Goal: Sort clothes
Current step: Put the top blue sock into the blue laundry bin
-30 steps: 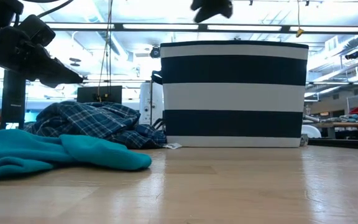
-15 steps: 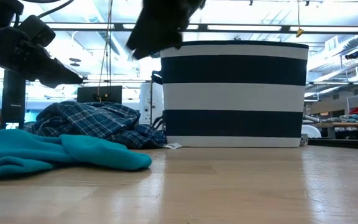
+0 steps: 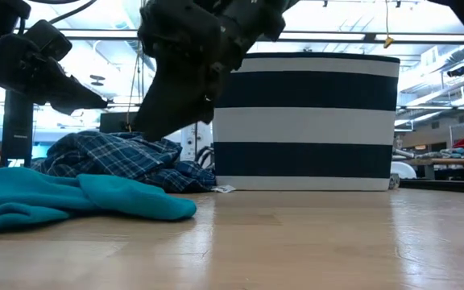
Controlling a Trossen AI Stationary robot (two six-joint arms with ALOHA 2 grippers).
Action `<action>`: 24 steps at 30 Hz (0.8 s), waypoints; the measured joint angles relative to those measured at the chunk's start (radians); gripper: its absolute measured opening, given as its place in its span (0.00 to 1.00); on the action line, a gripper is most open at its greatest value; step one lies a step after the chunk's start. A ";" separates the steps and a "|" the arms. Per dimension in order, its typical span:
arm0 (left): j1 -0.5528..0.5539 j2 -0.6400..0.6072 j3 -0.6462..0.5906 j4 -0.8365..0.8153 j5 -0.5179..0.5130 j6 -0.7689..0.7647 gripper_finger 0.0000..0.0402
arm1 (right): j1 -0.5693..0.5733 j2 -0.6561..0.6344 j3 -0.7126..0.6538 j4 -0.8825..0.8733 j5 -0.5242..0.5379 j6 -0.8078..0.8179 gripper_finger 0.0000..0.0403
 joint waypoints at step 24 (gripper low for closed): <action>0.000 0.000 0.000 -0.003 0.000 0.001 0.38 | -0.030 0.005 -0.081 0.113 0.103 -0.104 0.39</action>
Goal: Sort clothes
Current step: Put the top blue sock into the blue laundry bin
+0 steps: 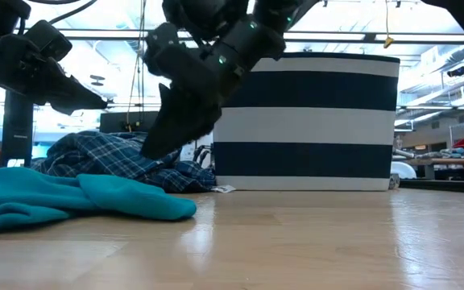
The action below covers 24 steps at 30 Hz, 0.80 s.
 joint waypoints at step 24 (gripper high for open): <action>0.000 0.000 0.000 -0.001 0.000 -0.004 0.38 | 0.020 0.000 -0.238 0.328 -0.032 0.077 0.39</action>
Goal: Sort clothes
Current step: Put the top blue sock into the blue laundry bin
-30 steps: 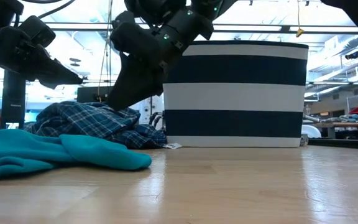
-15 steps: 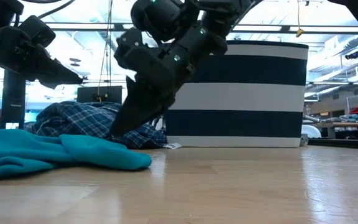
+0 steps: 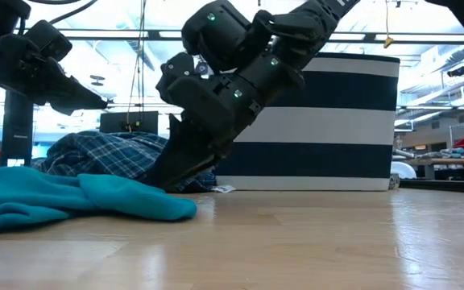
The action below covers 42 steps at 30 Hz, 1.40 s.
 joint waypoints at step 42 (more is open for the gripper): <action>0.000 0.000 0.000 0.040 0.000 -0.001 0.38 | -0.026 -0.544 -0.007 -0.344 0.452 -0.130 0.00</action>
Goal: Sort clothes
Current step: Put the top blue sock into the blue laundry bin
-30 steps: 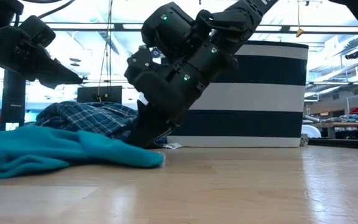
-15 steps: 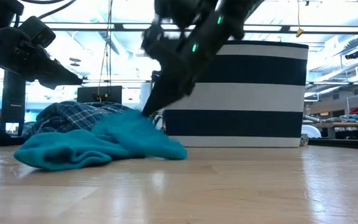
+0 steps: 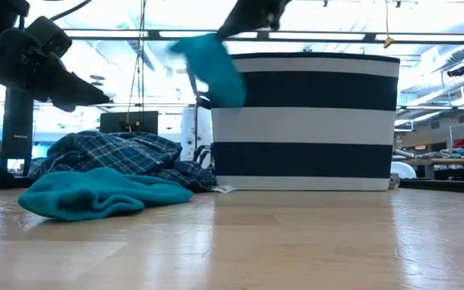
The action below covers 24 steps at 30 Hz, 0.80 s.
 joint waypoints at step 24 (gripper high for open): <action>0.000 0.000 0.004 0.123 -0.067 -0.030 0.38 | -0.419 -0.293 0.001 -0.116 0.058 -0.058 0.00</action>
